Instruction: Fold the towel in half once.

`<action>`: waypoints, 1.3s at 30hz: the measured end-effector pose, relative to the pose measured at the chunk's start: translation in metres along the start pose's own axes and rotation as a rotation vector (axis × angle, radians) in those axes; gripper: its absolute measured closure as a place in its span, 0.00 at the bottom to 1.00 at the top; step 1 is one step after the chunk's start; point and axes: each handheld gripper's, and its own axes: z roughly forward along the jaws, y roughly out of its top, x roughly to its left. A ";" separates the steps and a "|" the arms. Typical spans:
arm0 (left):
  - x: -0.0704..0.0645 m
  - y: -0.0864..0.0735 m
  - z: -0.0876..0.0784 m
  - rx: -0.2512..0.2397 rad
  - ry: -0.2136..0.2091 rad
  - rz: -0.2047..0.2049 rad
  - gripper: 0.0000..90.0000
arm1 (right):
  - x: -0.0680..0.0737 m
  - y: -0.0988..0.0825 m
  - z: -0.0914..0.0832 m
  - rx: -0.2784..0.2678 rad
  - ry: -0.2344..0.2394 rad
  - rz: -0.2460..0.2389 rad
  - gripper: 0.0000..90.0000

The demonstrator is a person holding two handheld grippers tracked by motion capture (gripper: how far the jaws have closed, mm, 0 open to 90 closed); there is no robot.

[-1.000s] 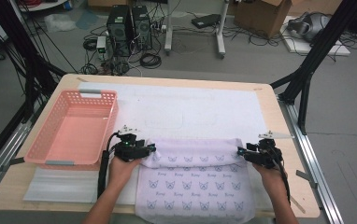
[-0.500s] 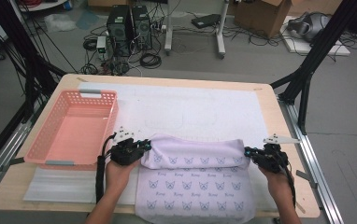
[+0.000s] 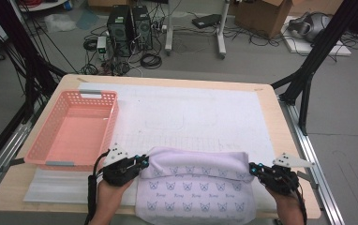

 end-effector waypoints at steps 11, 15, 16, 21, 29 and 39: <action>0.001 -0.012 0.003 0.031 -0.001 -0.050 0.63 | 0.006 -0.020 -0.001 0.022 -0.012 0.056 0.69; 0.005 -0.008 0.019 0.062 0.007 -0.053 0.56 | 0.005 -0.012 0.010 0.031 -0.021 0.047 0.64; 0.005 -0.009 0.024 0.077 0.011 -0.050 0.58 | 0.004 -0.011 0.014 0.039 -0.026 0.044 0.65; 0.000 -0.010 0.021 0.058 0.016 -0.018 0.91 | 0.009 -0.011 0.019 0.053 -0.006 -0.006 0.96; -0.011 -0.013 -0.007 0.017 -0.019 0.009 0.91 | 0.015 -0.018 -0.011 0.010 0.042 -0.010 0.97; -0.004 -0.021 -0.012 0.042 -0.011 -0.038 0.55 | 0.013 -0.031 -0.012 0.070 0.011 0.022 0.72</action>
